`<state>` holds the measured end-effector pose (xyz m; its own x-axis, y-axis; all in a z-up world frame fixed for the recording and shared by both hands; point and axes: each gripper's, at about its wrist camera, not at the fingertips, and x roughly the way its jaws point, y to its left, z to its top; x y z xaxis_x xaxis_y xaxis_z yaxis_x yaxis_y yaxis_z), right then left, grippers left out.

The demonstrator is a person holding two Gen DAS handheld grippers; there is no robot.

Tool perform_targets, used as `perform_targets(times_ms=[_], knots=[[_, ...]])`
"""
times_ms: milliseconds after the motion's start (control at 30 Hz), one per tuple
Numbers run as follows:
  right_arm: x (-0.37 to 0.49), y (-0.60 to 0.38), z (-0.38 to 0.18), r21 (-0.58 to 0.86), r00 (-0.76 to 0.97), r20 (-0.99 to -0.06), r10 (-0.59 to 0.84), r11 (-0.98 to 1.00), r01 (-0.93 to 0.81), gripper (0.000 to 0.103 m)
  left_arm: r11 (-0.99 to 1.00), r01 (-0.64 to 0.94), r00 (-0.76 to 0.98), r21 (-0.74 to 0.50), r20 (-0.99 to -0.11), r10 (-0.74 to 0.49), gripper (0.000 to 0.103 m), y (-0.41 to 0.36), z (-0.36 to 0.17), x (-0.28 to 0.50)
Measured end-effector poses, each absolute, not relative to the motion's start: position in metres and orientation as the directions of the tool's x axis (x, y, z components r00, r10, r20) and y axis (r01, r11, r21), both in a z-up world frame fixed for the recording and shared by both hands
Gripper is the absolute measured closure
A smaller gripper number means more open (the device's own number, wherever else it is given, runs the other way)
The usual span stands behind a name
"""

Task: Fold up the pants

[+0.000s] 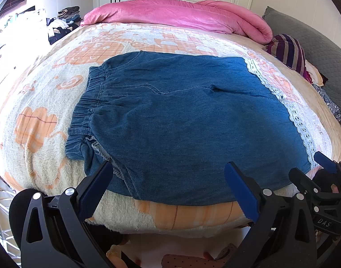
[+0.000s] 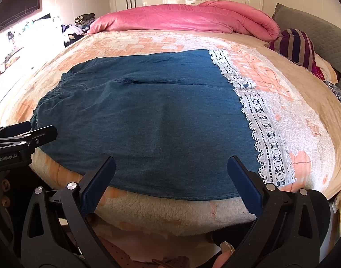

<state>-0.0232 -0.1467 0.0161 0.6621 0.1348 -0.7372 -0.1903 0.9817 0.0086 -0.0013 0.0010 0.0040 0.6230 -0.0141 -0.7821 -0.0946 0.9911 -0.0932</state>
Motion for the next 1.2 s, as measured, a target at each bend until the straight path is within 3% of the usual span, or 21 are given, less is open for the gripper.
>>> perform_targets(times_ms=[667,1200], knots=[[-0.008,-0.143,0.021,-0.005,0.666,-0.734,0.129,0.981,-0.195,0.008,0.991,-0.096,0.634,-0.089,-0.773,-0.008,0.004,0.006,0.012,0.013],[0.091,-0.137,0.04,0.01,0.65,-0.744,0.155,0.975,-0.221,0.008,0.988,-0.136,0.63,-0.077,-0.776,0.026,0.004,0.032,0.017,0.077]])
